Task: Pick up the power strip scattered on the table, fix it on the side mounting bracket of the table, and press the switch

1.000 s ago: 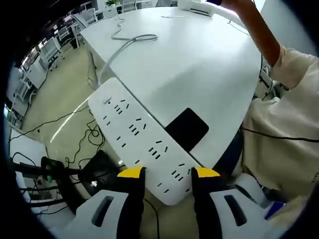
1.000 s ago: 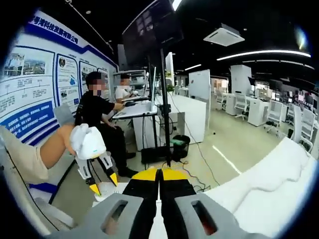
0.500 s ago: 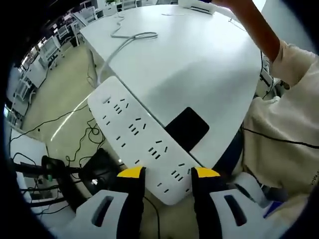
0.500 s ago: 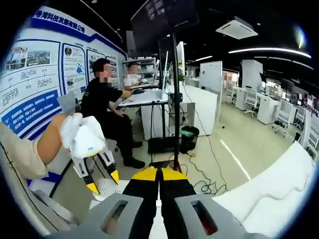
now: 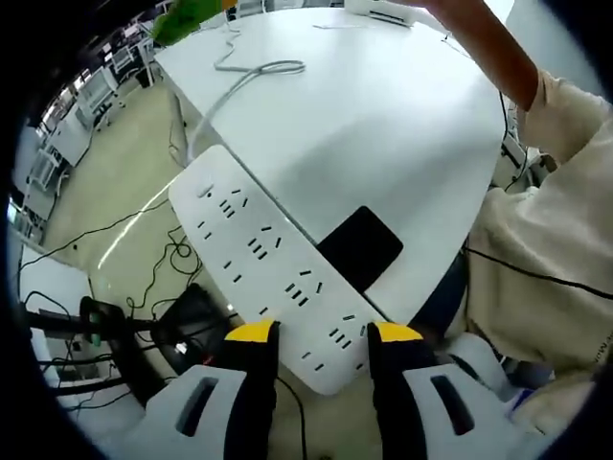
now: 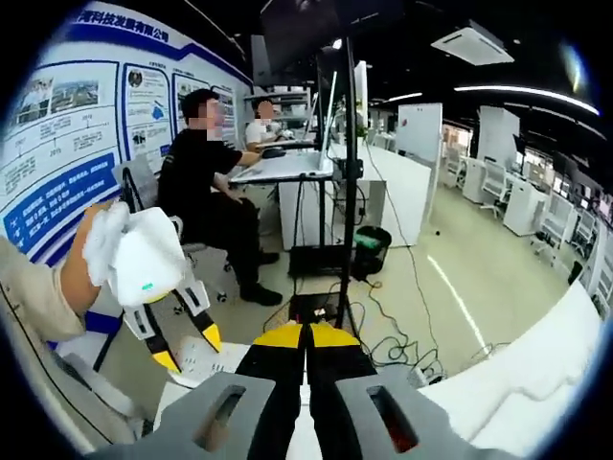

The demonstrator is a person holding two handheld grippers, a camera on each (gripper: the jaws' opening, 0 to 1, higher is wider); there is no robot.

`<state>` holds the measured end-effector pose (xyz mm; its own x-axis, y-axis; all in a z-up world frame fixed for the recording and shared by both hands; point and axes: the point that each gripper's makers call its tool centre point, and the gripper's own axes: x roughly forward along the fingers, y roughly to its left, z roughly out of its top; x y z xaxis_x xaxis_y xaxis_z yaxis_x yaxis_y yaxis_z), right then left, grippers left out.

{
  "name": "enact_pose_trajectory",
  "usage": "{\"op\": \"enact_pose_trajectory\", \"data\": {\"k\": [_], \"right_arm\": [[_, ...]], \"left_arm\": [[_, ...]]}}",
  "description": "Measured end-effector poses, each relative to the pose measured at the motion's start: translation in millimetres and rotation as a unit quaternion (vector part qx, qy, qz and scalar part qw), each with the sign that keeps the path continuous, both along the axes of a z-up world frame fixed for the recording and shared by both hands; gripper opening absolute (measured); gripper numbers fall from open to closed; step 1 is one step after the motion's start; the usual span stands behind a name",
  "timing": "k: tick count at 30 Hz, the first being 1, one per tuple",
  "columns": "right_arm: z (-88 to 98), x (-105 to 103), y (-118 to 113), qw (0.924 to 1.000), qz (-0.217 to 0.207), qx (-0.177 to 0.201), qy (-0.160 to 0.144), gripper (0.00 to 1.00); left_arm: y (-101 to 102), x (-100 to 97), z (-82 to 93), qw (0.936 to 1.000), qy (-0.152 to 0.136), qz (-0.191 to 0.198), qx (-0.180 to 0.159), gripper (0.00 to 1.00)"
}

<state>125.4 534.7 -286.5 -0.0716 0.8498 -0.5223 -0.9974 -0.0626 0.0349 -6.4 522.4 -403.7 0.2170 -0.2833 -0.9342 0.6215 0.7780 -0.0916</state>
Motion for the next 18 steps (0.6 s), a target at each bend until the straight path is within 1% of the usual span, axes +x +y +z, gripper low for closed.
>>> {"op": "enact_pose_trajectory", "data": {"k": [2,7,12,18], "right_arm": [[-8.5,0.1,3.4,0.9999,0.003,-0.014,0.005,0.0],[-26.5,-0.2,9.0,0.9994,0.004,-0.035,0.005,0.0],[-47.3,-6.0,7.7,0.998,0.01,-0.062,0.001,0.0],[-64.1,-8.4,6.8,0.9966,0.011,-0.081,0.007,0.0]], "left_arm": [[-0.1,-0.1,0.0,1.0,0.0,0.001,0.0,0.42],[-0.3,-0.4,0.1,1.0,0.002,0.0,0.002,0.42],[-0.8,-1.2,0.1,1.0,0.001,0.0,0.002,0.42],[-1.7,-2.5,0.0,1.0,0.005,0.001,0.005,0.42]]}}
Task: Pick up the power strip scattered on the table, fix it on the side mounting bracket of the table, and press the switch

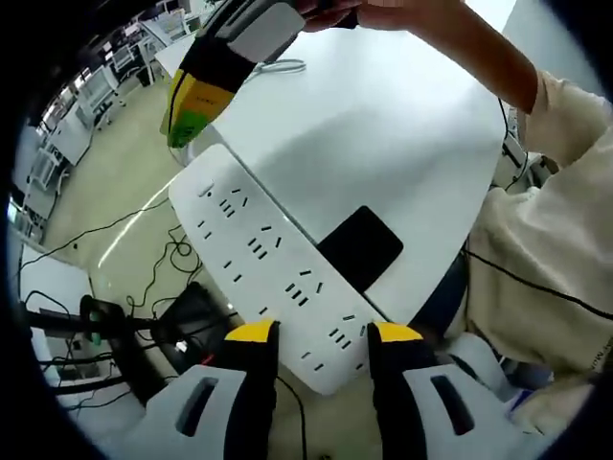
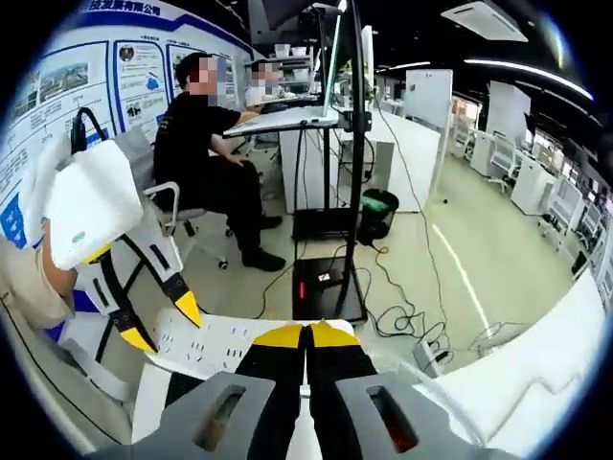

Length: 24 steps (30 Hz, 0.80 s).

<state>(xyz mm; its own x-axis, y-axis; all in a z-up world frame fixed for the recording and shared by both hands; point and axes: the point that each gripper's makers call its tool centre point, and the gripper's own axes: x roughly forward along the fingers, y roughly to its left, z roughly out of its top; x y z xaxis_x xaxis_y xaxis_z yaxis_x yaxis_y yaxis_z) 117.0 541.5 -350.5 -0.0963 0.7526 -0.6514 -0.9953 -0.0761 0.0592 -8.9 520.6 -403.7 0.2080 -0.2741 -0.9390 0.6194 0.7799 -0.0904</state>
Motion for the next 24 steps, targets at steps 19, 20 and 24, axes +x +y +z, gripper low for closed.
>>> {"op": "enact_pose_trajectory", "data": {"k": [19,20,24], "right_arm": [[-30.3,0.1,0.6,0.9993,0.003,-0.036,0.0,0.0],[-32.6,0.5,1.1,0.9993,0.003,-0.038,0.0,0.0],[-37.9,-1.2,2.2,0.999,0.004,-0.045,0.002,0.0]], "left_arm": [[2.0,2.5,1.3,1.0,0.002,0.0,0.002,0.42],[1.7,2.2,1.2,1.0,0.001,0.0,0.002,0.42],[1.0,1.1,1.0,1.0,0.001,-0.001,0.002,0.42]]}}
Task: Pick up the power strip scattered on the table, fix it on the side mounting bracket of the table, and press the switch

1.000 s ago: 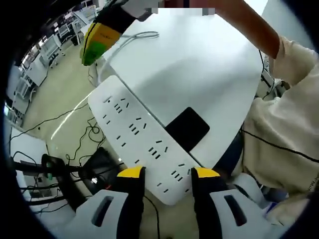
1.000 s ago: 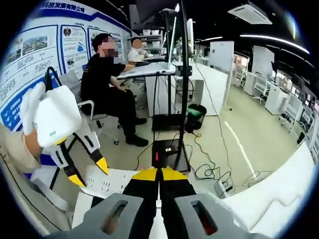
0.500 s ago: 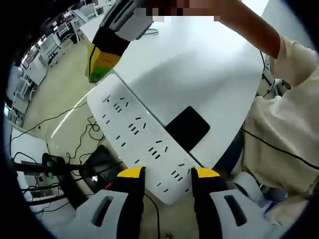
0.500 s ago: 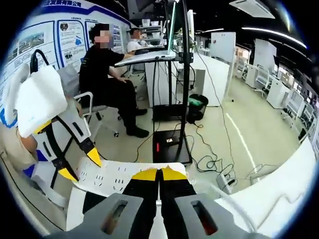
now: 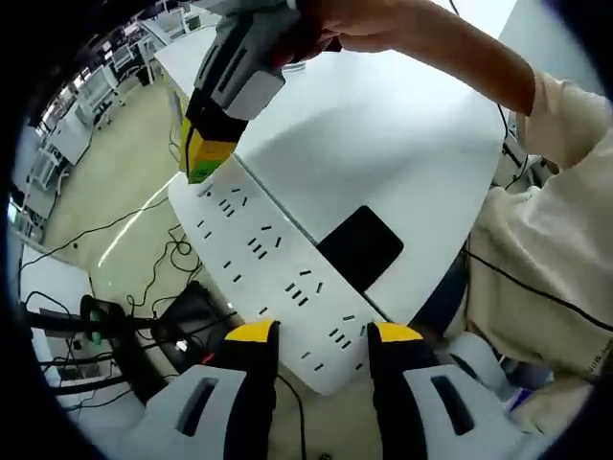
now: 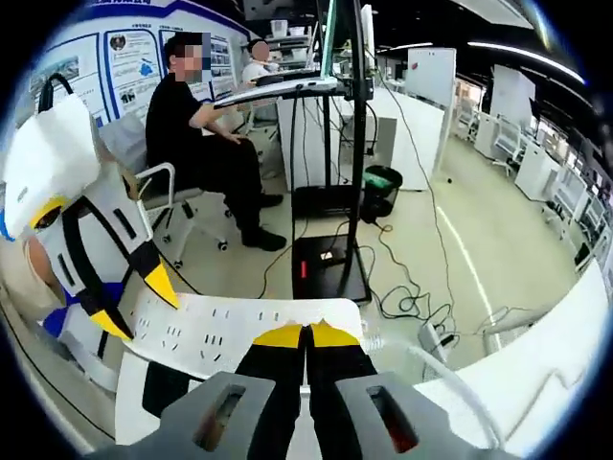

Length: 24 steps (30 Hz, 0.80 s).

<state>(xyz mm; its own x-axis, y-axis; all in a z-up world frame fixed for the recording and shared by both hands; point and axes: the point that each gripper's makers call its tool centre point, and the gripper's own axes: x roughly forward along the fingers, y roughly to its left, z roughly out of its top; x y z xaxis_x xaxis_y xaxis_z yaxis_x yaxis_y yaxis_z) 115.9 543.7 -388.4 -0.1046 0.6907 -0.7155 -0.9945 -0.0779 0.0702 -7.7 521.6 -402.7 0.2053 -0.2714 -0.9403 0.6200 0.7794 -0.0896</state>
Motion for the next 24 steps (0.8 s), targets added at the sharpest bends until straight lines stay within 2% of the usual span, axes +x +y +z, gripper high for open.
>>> {"op": "enact_pose_trajectory", "data": {"k": [11,19,24], "right_arm": [[-8.3,2.6,0.5,0.9998,0.002,-0.017,-0.008,0.0],[-7.4,-1.9,0.2,0.9994,0.008,-0.028,-0.019,0.0],[-9.6,4.4,4.0,0.9986,0.013,-0.043,-0.028,0.0]], "left_arm": [[-2.1,-3.1,-0.3,1.0,0.002,-0.001,0.001,0.42],[-3.6,-4.9,-0.2,1.0,0.003,-0.001,0.0,0.42],[-3.4,-4.3,-0.1,1.0,0.001,-0.001,-0.001,0.42]]}}
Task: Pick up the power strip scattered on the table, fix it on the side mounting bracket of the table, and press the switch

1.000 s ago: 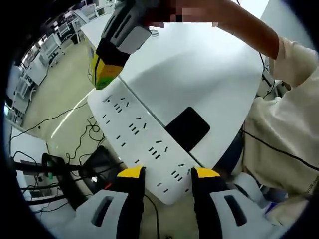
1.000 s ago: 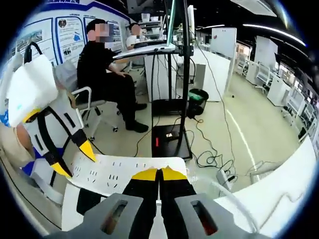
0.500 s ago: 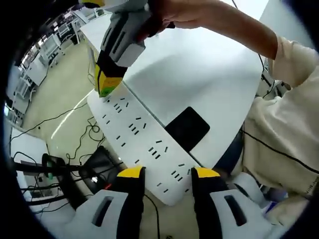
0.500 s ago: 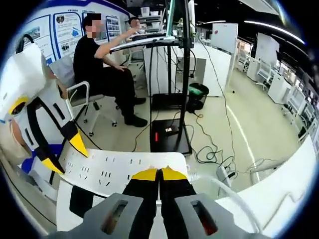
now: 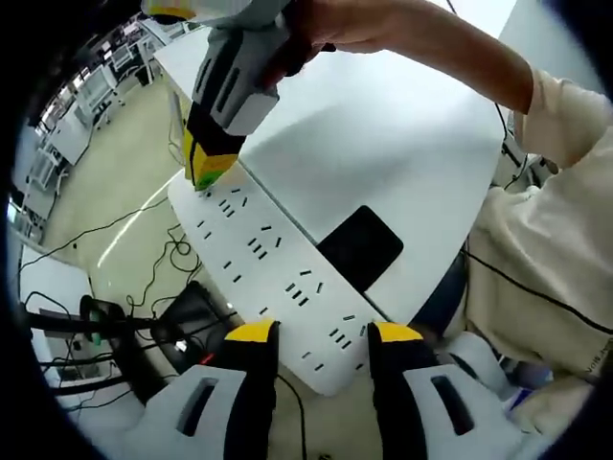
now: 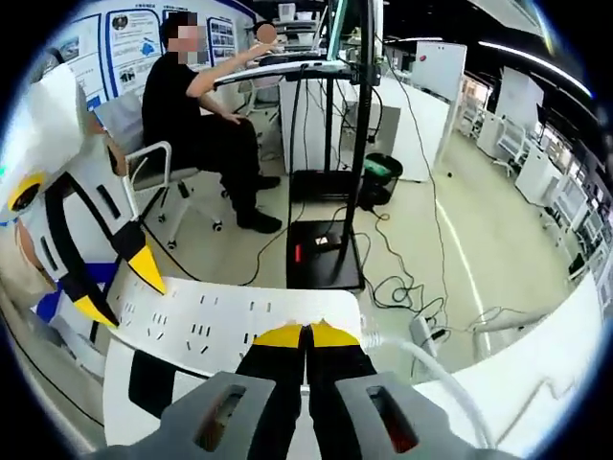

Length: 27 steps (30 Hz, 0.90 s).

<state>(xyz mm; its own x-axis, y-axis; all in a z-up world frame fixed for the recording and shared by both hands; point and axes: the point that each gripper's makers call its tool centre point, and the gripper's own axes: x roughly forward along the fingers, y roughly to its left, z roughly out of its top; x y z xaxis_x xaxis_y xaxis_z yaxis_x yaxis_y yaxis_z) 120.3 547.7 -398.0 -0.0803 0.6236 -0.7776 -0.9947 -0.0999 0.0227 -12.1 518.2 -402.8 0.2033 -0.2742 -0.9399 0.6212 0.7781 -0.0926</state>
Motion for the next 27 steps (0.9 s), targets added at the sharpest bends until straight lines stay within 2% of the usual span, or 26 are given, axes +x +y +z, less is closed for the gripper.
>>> {"op": "enact_pose_trajectory", "data": {"k": [7,11,14,17,18,22,27], "right_arm": [[-2.5,3.5,0.7,0.9995,-0.002,-0.031,0.003,0.0],[-4.4,17.5,8.7,0.9988,-0.006,-0.048,0.01,0.0],[-5.2,13.3,5.8,0.9984,-0.004,-0.056,0.009,0.0],[-6.6,21.3,12.1,0.9973,0.006,-0.07,-0.021,0.0],[-7.3,20.1,10.9,0.9965,0.012,-0.074,-0.037,0.0],[-8.6,6.8,3.0,0.9944,0.022,-0.084,-0.06,0.0],[-9.4,4.5,-2.5,0.9946,0.014,-0.097,-0.033,0.0]], "left_arm": [[0.4,0.8,-0.3,1.0,0.004,-0.001,0.003,0.42],[0.5,0.7,-0.2,1.0,0.003,-0.001,0.002,0.42],[1.0,1.4,-0.1,1.0,0.001,-0.001,0.001,0.42],[1.0,1.4,-0.2,1.0,0.004,-0.003,0.003,0.42],[1.0,1.4,-0.2,1.0,0.005,-0.003,0.004,0.42],[1.0,1.3,-0.3,0.9999,0.007,-0.005,0.006,0.42],[1.4,0.9,-0.1,1.0,0.001,-0.003,0.0,0.42]]}}
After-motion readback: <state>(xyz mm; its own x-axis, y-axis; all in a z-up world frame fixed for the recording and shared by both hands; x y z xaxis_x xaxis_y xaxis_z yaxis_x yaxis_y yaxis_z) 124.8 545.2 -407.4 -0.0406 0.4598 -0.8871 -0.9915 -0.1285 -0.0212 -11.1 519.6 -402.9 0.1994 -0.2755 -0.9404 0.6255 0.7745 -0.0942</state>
